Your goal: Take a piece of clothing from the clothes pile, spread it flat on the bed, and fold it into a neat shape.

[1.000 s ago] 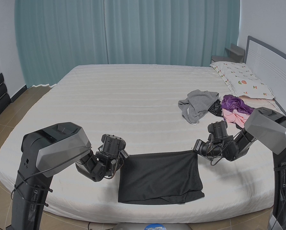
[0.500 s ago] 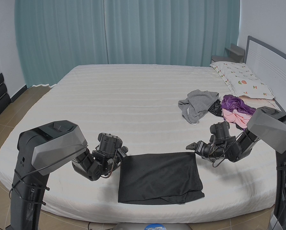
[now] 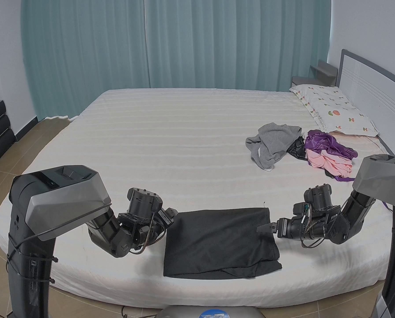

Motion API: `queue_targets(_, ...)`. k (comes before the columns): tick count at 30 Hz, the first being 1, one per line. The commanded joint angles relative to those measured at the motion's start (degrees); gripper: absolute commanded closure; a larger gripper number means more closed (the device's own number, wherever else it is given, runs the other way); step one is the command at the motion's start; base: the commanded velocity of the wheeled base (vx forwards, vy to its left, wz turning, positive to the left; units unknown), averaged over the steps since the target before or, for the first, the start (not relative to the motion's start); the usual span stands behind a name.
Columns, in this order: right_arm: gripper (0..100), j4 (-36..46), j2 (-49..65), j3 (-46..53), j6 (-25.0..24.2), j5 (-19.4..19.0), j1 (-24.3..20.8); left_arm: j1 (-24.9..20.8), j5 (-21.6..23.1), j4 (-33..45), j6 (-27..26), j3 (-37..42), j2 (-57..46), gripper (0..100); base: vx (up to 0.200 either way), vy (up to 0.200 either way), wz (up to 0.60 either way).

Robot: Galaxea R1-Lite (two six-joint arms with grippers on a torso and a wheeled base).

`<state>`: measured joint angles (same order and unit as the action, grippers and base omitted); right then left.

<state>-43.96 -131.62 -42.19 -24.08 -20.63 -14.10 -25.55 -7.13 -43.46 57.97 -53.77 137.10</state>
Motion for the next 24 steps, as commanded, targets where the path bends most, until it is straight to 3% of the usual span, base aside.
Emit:
queue_targets(1,0,-0.16,1.19,1.59,0.70,-0.56,0.13,-0.11,0.01,-0.05,0.04,0.60,-0.95,0,-0.200,0.000,0.00)
queue_targets(7,0,-0.51,0.84,1.41,0.70,-1.61,0.13,-0.11,0.01,0.04,0.04,0.60,-0.95,0,-0.200,0.000,0.00)
queue_targets(24,0,-0.78,-3.11,-3.16,0.17,-1.26,-0.22,-0.11,0.01,-0.31,0.04,0.60,-0.86,0,0.000,0.000,0.00)
